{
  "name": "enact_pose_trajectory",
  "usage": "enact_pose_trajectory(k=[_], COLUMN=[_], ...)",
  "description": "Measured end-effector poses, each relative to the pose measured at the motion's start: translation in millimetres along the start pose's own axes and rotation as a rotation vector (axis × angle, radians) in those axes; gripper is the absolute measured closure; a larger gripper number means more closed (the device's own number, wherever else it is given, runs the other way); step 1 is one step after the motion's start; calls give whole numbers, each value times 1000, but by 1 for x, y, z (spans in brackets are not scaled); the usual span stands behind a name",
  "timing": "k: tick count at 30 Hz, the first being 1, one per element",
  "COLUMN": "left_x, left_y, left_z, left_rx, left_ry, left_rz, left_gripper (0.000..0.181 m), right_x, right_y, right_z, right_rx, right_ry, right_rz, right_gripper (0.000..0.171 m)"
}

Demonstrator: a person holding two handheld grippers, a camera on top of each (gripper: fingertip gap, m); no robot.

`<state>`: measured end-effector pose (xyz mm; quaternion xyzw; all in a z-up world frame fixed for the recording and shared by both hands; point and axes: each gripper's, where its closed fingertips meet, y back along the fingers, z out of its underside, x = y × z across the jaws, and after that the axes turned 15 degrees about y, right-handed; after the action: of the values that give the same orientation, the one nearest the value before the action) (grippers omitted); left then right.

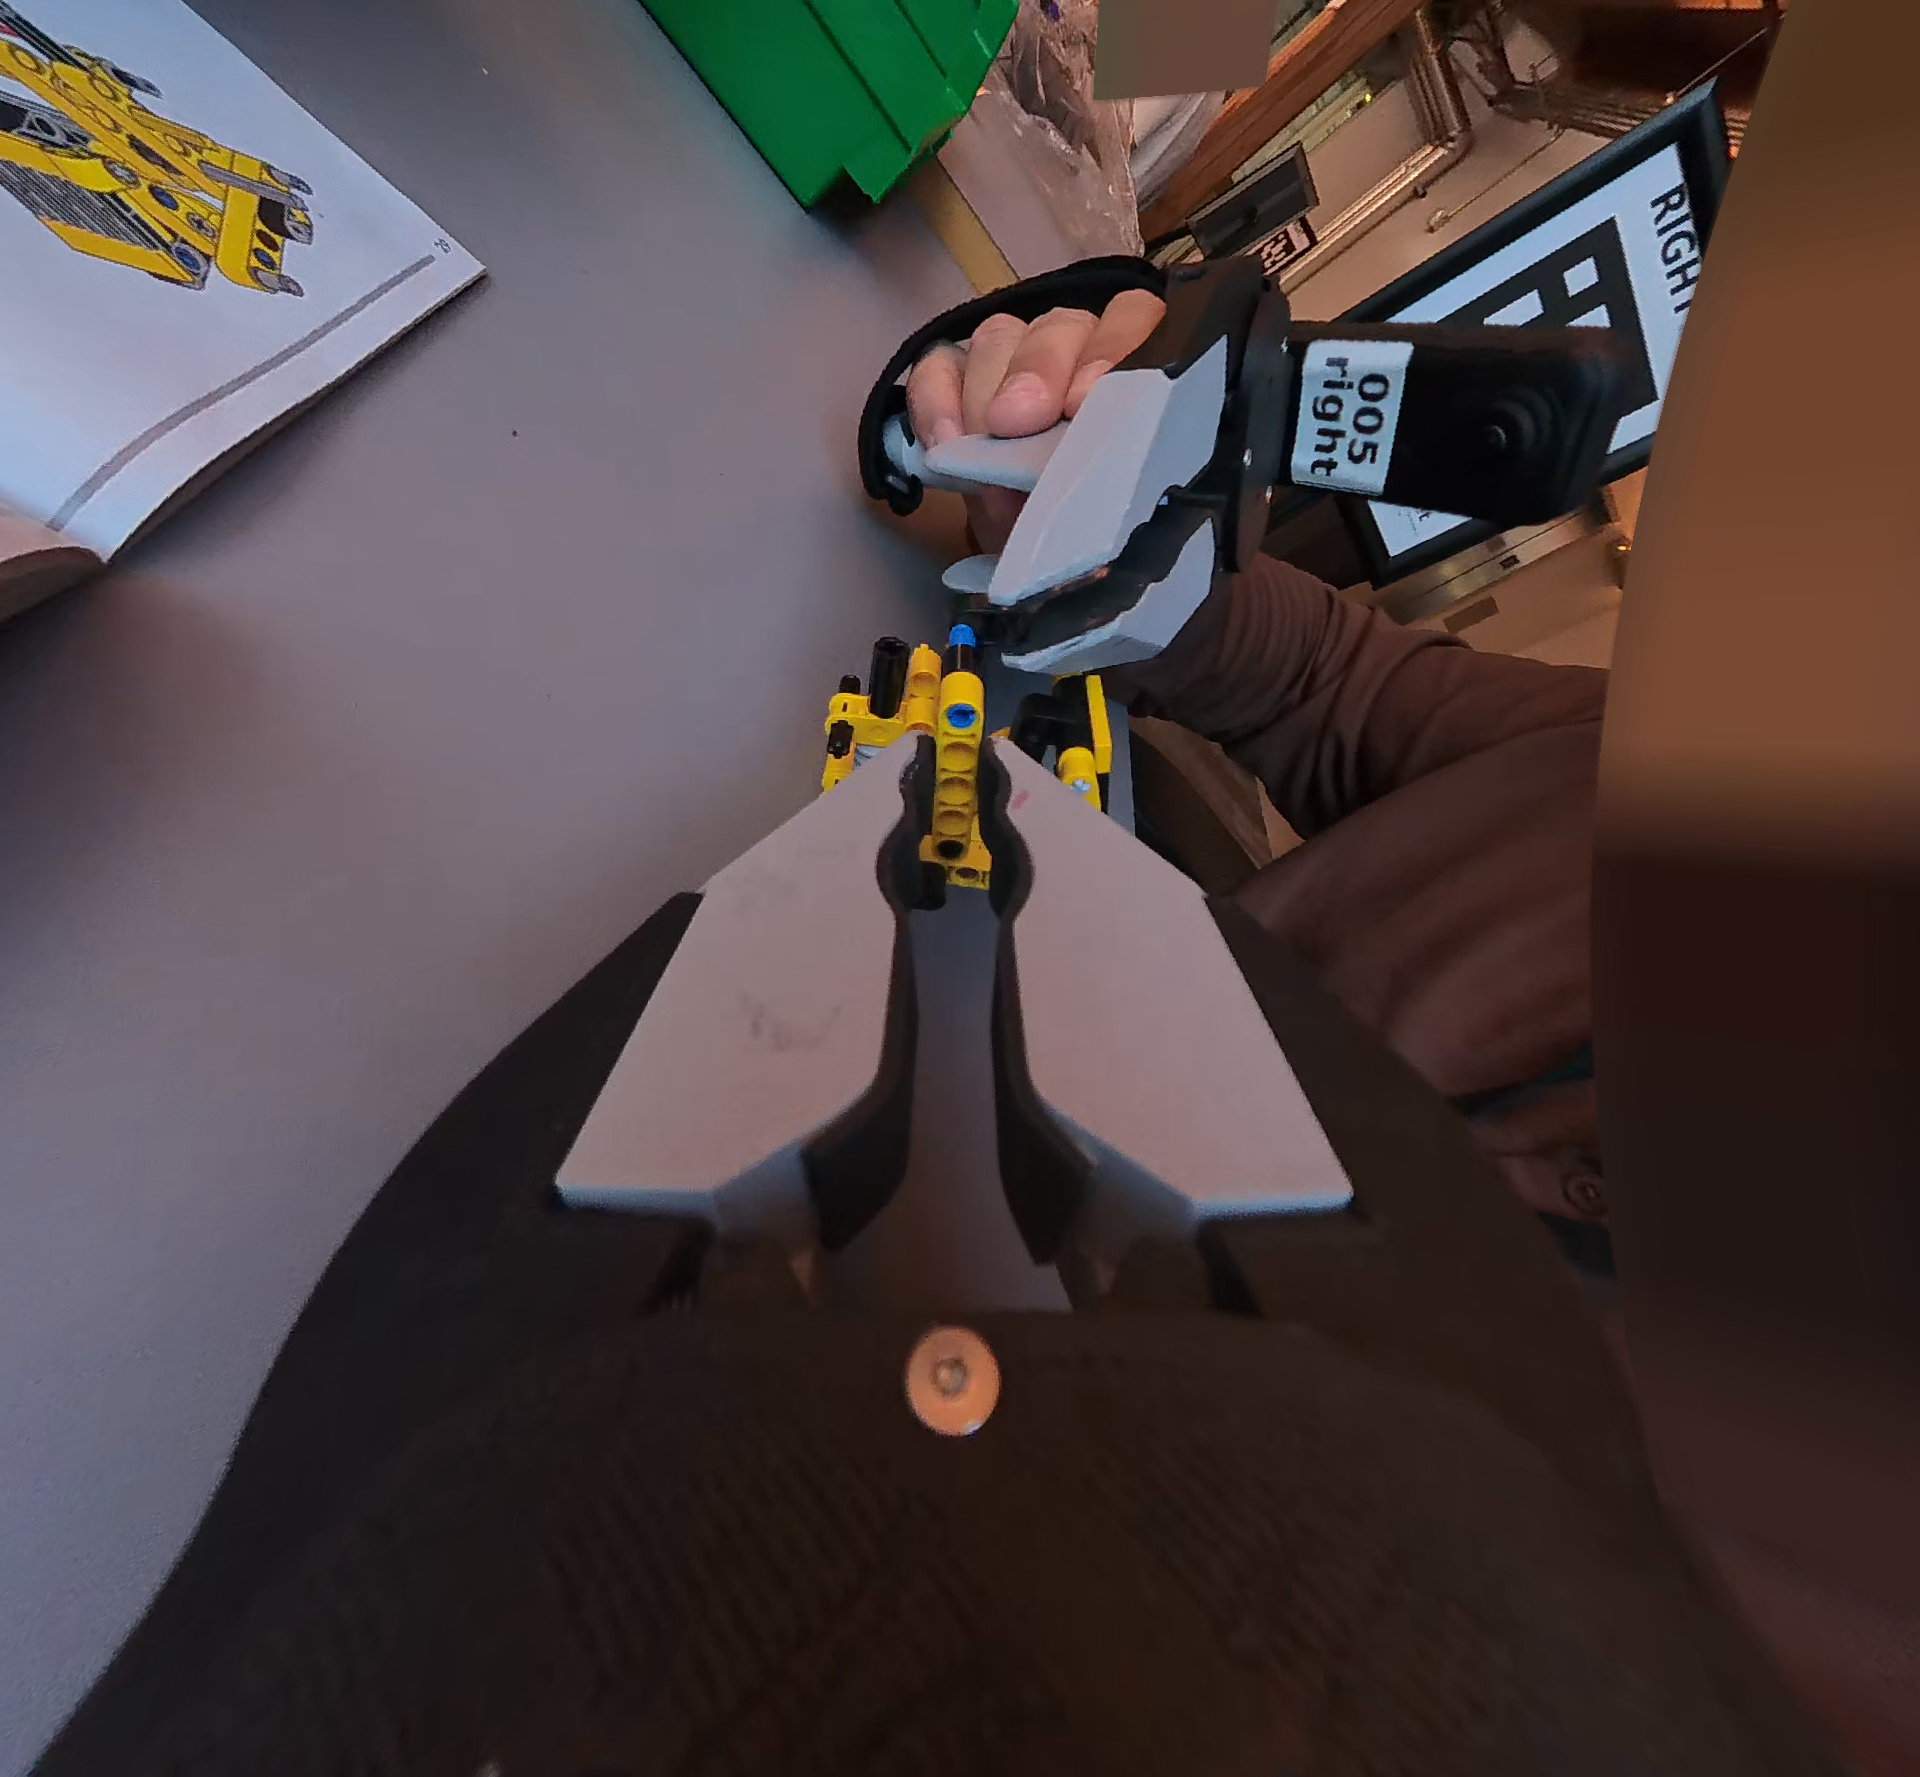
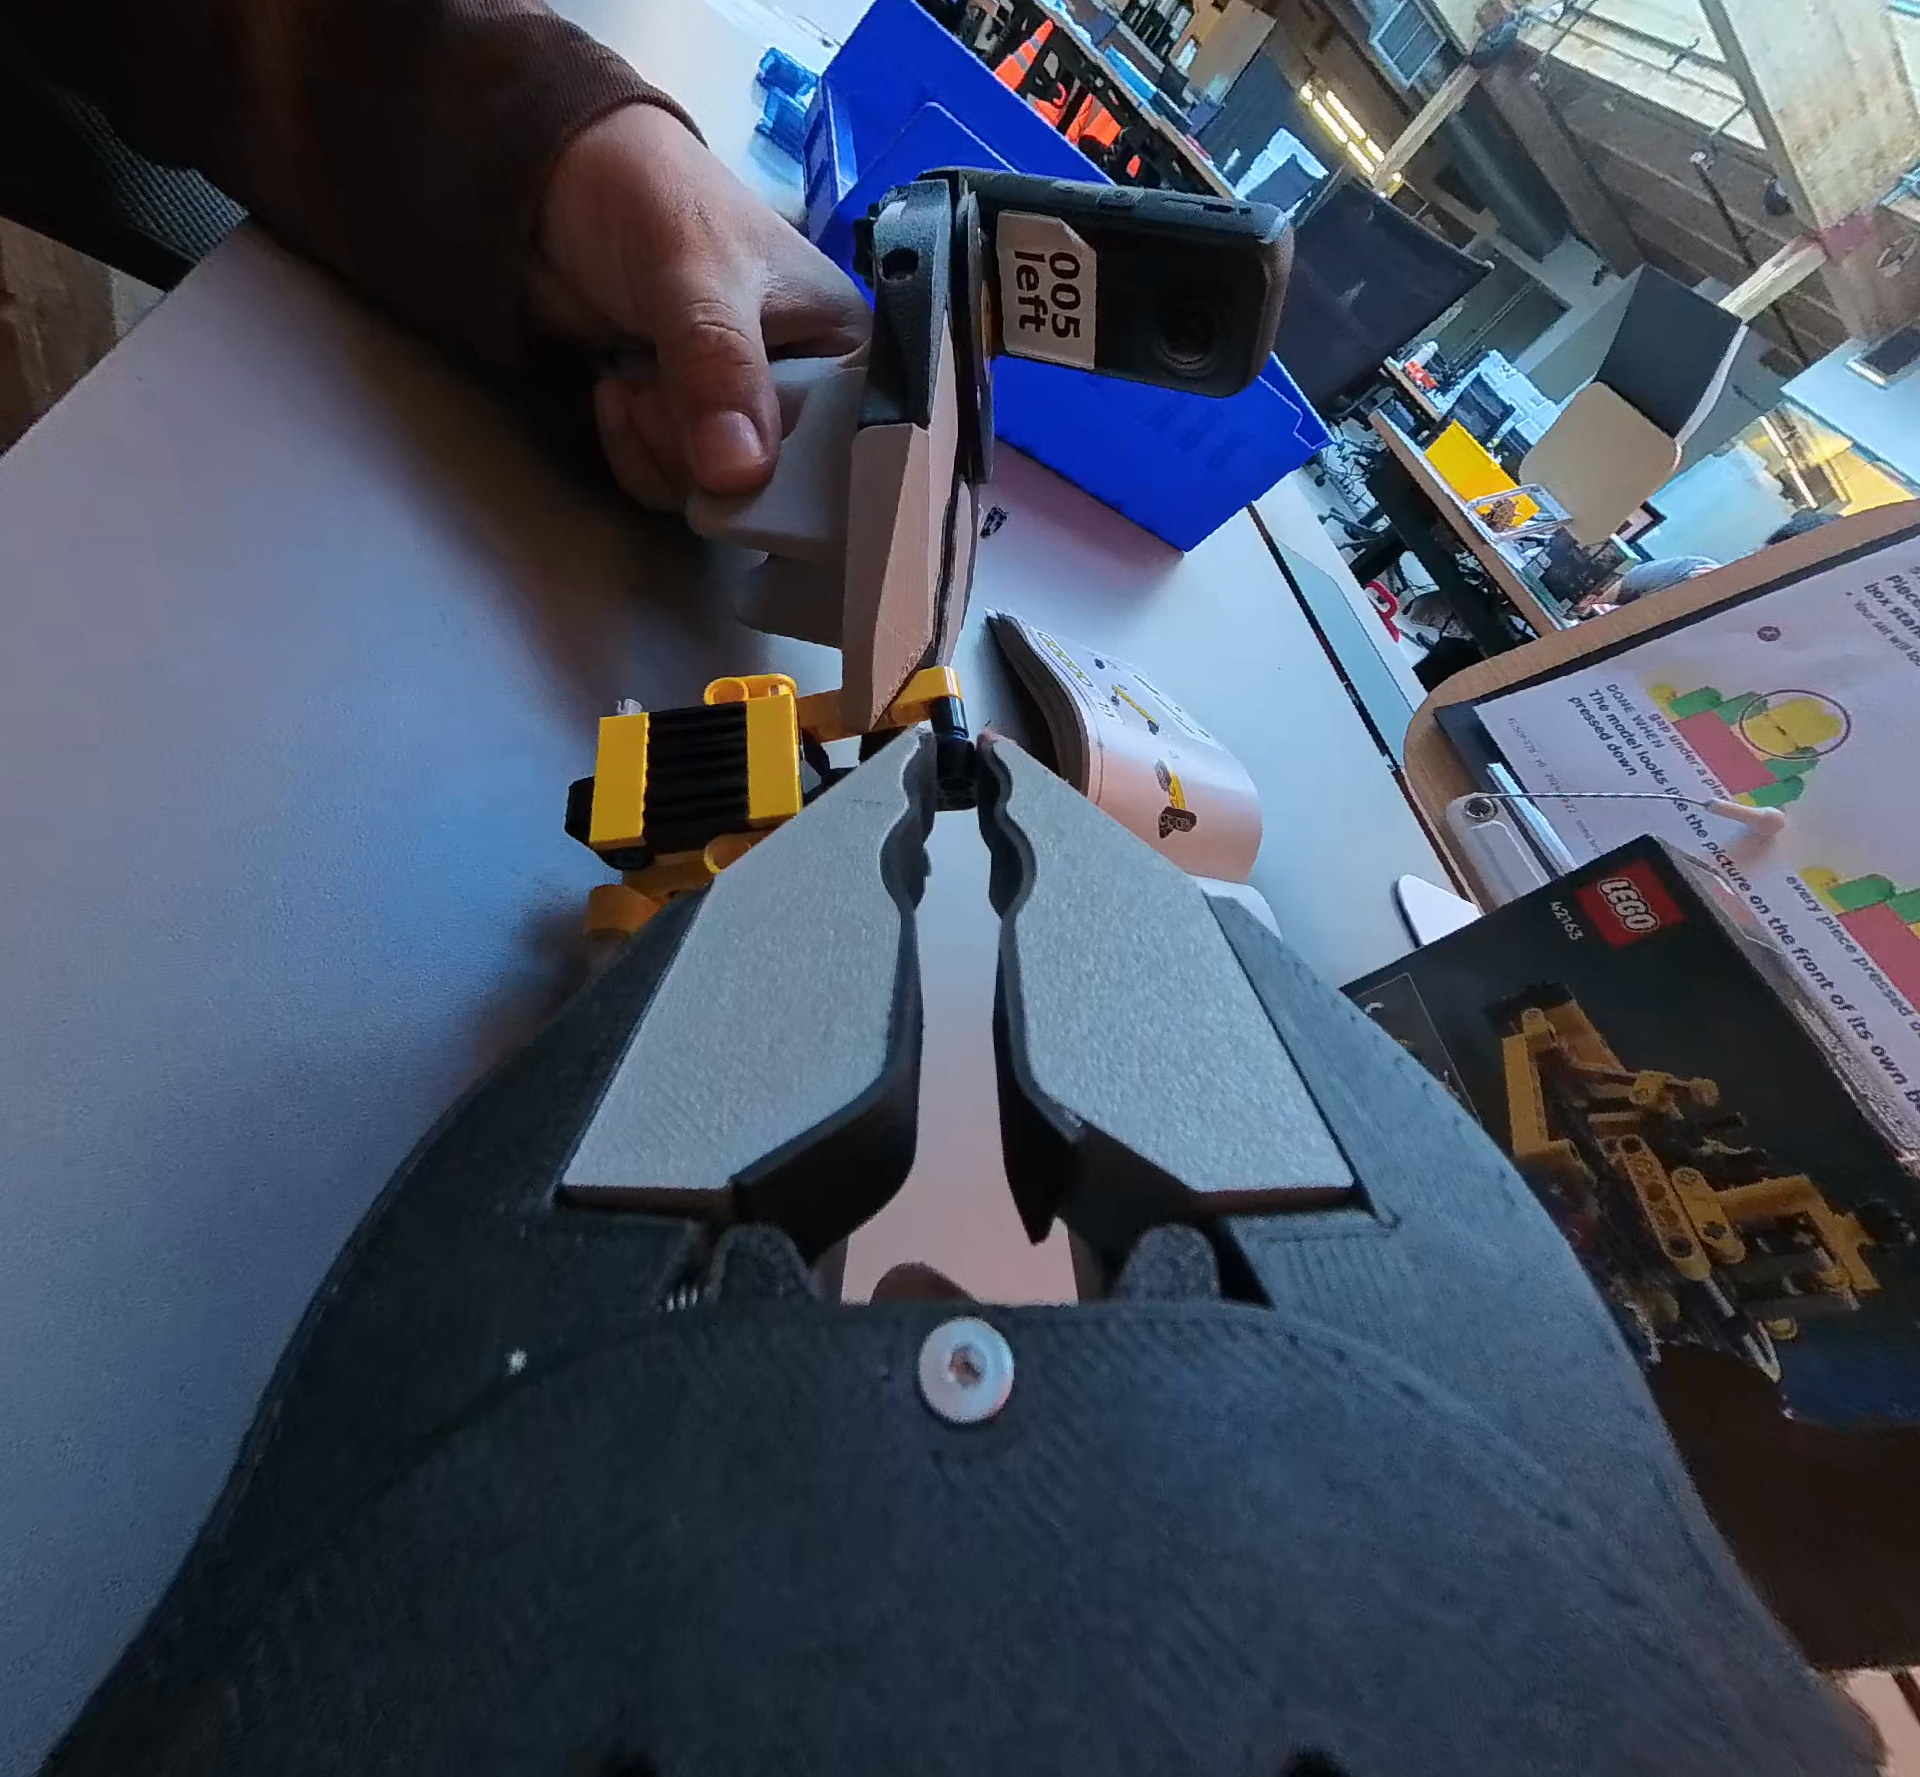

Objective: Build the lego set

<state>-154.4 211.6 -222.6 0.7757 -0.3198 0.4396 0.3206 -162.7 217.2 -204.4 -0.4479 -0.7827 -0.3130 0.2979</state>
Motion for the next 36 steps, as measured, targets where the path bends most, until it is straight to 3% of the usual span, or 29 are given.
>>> enact_pose_trajectory(k=[36], left_x=[-1], left_y=[-1], left_z=[2], left_rx=[-14], left_ry=[13], left_rz=[6], left_gripper=[176], right_x=[-1], right_y=[-3], right_z=[-1], right_rx=[42], right_ry=[-41], right_rz=[-22], right_gripper=[167])
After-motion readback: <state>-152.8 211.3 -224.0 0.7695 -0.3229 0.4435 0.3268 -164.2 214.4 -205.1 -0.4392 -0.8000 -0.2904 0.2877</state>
